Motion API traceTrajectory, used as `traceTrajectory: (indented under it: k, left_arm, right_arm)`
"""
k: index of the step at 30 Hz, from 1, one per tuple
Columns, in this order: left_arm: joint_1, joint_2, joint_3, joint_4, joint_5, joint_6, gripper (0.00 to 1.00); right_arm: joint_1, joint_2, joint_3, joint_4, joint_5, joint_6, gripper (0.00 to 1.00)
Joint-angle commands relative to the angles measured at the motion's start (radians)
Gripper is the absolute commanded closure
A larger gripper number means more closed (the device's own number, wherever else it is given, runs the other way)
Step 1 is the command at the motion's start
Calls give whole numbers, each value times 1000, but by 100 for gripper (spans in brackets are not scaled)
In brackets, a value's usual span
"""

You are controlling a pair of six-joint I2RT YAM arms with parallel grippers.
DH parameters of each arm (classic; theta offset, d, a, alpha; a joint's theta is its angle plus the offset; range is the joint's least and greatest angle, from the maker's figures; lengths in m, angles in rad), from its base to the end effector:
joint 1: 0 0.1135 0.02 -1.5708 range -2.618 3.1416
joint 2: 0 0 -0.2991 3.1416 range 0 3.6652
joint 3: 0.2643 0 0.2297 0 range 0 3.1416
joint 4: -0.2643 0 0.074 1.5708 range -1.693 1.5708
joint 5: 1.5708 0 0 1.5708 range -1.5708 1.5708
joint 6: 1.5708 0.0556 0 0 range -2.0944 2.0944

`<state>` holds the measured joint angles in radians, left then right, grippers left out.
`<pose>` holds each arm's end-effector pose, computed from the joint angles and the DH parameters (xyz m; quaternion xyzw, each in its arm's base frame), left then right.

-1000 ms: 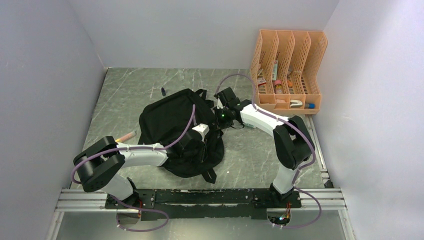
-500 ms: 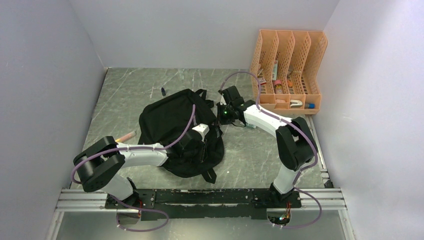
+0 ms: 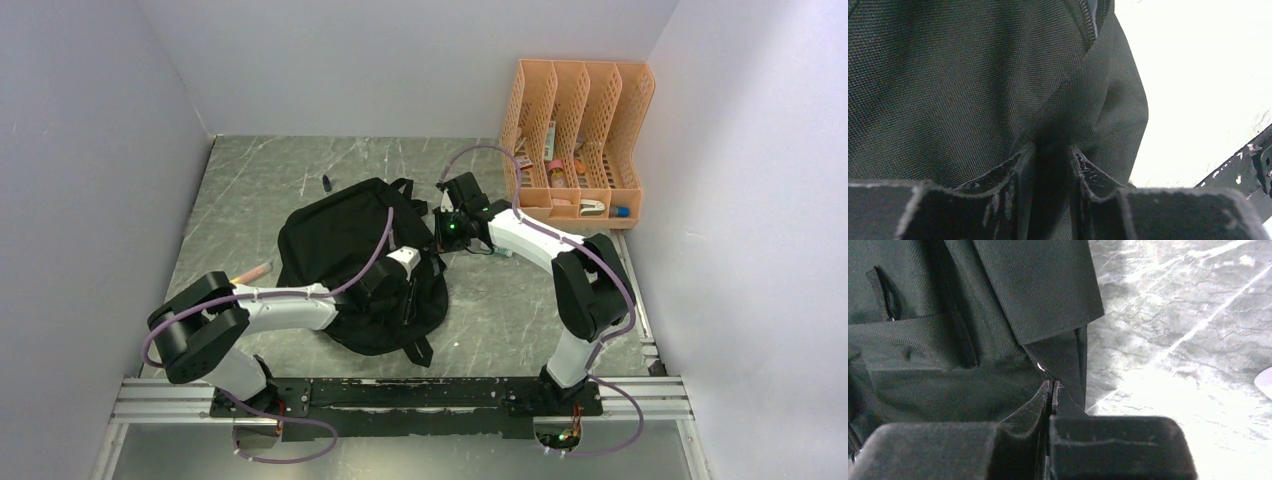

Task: Pack the student bag
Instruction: Zip the student bag at the center of the board.

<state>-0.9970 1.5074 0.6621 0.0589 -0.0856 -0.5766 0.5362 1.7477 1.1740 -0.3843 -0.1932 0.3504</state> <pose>0.1584 -0.2363 0.1943 0.1766 0.9063 -0.2425 0.2976 0.3086 0.1958 0.2328 -0.1170 0.9422 0.2118 0.2318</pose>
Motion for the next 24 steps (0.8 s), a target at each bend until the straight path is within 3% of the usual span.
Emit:
traceTrajectory:
  k: [1, 6, 9, 12, 24]
  left_arm:
    - [-8, -24, 59, -128, -18, 14, 62]
    - [27, -104, 157, -212, -60, 36, 53]
    - [82, -130, 207, -255, -79, 14, 40]
    - [160, -125, 241, -256, -50, -15, 36]
    - [220, 252, 660, -385, -142, 158, 36]
  right_arm:
    - [-7, -2, -17, -13, -58, -9, 100]
    - [-7, -26, -62, 43, -61, 19, 100]
    - [-9, -40, -81, 80, -52, 36, 100]
    - [-13, -55, -114, 131, -56, 66, 100]
    - [-23, -97, -202, 267, -111, 155, 100]
